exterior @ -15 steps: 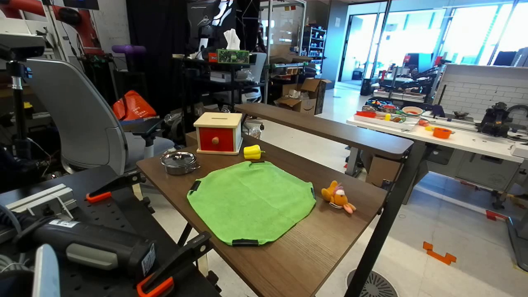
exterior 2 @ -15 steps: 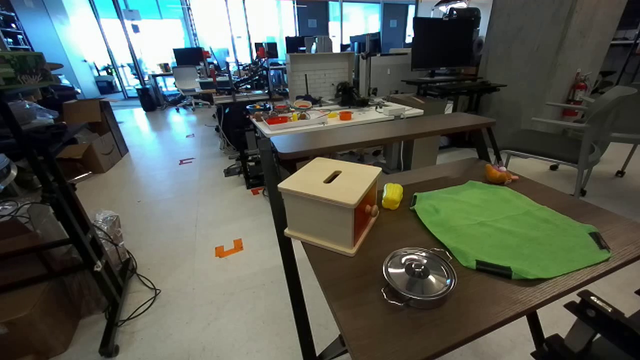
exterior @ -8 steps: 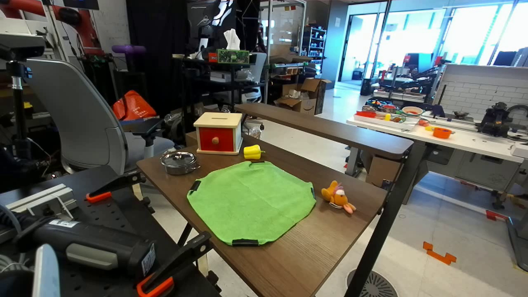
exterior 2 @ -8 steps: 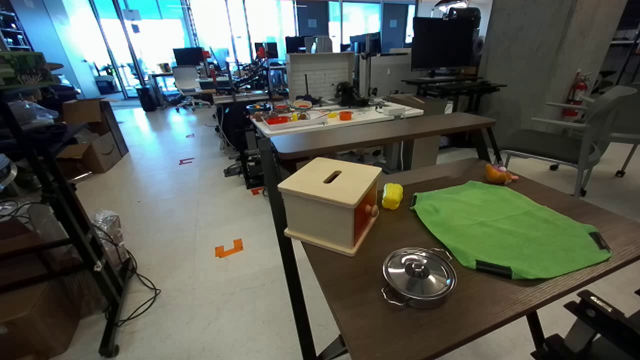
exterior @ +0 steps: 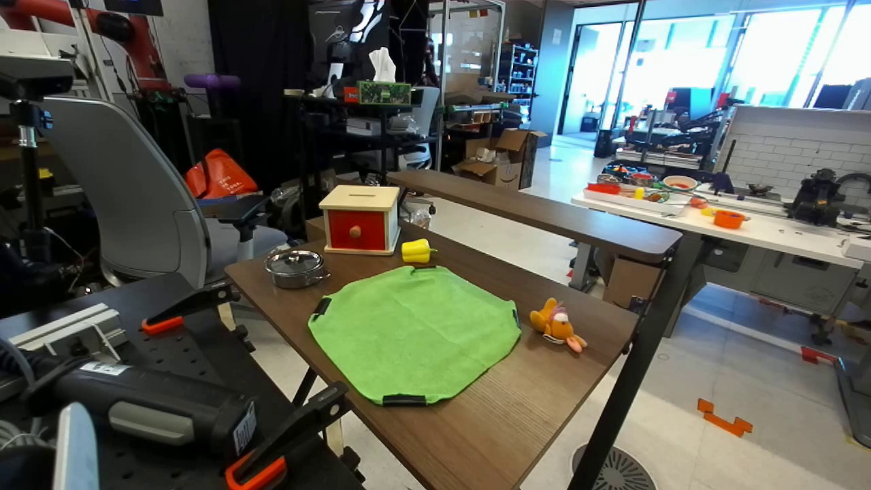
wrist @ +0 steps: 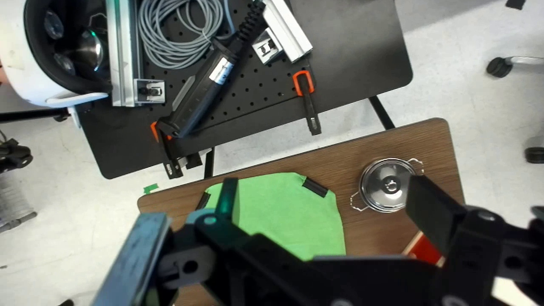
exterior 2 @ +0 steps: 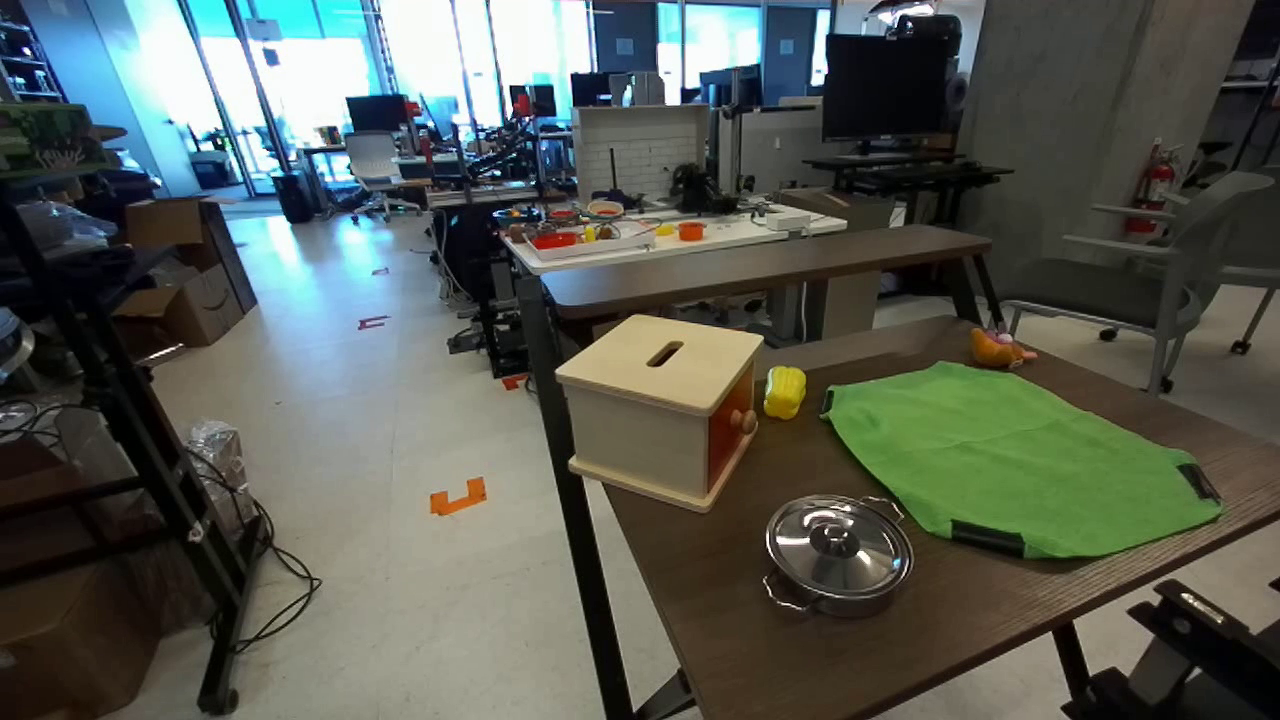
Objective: Remove the lid from the pot
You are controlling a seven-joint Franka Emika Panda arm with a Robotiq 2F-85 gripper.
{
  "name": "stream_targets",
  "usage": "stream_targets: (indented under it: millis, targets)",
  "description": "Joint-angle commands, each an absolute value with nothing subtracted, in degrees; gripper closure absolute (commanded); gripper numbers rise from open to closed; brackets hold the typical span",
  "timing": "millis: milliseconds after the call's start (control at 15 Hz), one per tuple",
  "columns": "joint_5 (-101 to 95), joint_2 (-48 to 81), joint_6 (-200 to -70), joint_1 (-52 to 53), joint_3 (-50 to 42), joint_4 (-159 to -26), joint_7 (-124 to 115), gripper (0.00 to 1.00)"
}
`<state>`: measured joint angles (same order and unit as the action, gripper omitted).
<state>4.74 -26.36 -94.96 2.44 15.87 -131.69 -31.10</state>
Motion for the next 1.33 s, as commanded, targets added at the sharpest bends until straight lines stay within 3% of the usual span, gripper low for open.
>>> stream_targets:
  millis: [0, 1267]
  targets:
    - [-1.34, -21.19, -97.76, 2.13, 15.62, -131.26, -29.80, 0.00]
    - [-5.36, 15.55, -147.72, 8.75, 9.94, -130.20, -38.43, 0.00]
